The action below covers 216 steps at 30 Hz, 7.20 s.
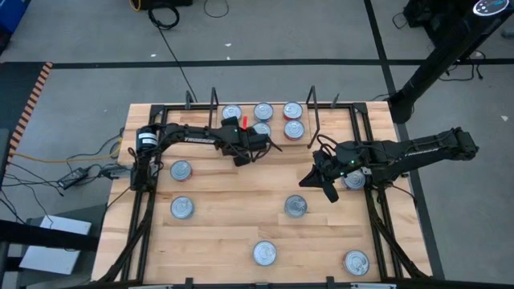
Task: Stack canned seafood by type on shelf
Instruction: Put the top middle light blue tuna can on the shelf aligned with the other light blue tuna can, then move the middle right blue tuna can to the center of the table
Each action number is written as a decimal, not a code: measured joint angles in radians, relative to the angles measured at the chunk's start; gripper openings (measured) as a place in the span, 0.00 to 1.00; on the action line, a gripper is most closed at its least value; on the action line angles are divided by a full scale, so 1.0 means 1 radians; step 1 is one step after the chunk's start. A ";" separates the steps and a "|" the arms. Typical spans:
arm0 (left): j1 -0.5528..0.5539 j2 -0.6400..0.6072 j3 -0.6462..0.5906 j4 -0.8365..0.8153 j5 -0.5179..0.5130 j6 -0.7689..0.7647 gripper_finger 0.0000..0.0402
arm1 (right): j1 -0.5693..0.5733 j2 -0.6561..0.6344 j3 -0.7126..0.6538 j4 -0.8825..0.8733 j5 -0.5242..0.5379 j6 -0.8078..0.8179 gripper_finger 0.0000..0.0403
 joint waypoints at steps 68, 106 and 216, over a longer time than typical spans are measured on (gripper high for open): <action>-0.206 -0.389 -0.463 1.048 0.571 -0.134 0.01 | 0.059 -0.007 -0.001 -0.322 0.161 0.325 0.01; -0.187 -0.694 -0.720 1.263 0.530 -0.156 0.01 | 0.029 0.560 0.007 -1.013 0.390 1.222 0.01; -0.187 -0.693 -0.789 1.335 0.504 -0.185 0.01 | -0.026 0.523 -0.013 -0.120 0.468 0.759 0.00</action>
